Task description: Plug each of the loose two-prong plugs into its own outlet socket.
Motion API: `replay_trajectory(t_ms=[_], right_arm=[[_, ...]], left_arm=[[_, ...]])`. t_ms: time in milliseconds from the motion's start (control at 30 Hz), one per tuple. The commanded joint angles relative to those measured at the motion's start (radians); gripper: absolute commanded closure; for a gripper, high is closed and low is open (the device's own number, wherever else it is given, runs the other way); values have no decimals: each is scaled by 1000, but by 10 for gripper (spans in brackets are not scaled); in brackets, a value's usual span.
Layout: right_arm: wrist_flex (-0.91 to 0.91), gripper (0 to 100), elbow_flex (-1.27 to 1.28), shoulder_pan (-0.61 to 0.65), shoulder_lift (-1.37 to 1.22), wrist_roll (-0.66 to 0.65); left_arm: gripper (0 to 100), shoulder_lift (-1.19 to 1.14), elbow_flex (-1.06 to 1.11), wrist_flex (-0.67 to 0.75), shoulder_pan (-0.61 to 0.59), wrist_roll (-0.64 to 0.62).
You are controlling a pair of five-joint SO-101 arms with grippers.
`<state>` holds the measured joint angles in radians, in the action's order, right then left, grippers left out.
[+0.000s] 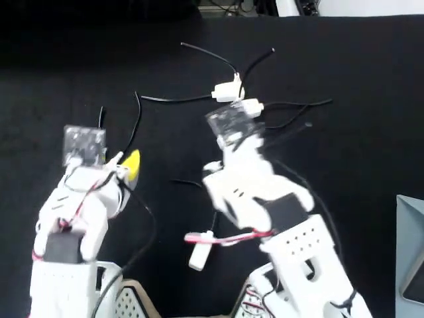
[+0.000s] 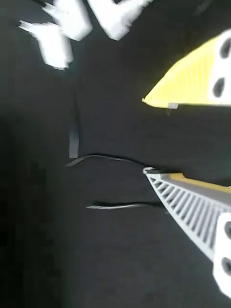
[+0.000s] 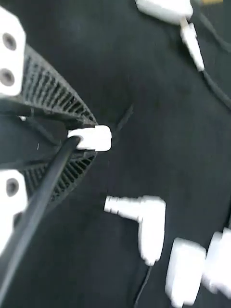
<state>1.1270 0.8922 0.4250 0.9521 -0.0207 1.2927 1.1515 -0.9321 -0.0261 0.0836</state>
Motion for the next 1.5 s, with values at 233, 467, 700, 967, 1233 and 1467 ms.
replay_trajectory(t_ms=[233,467,700,967,1233,1467], right_arm=[[3,987,-33,-433,19,-161],[2,987,-28,-552,19,-204],[6,987,-27,-621,19,-204],[8,987,-25,-641,15,-204],[8,987,-25,-640,15,-204],[8,987,-25,-637,15,-204]], left_arm=[[705,-451,-292,-253,151,9],[706,-695,-401,-319,378,-63],[708,-792,-409,-321,584,-80],[706,-845,-395,-295,727,-175],[709,-1030,-325,-144,737,-184],[941,-1017,-325,-144,730,-175]])
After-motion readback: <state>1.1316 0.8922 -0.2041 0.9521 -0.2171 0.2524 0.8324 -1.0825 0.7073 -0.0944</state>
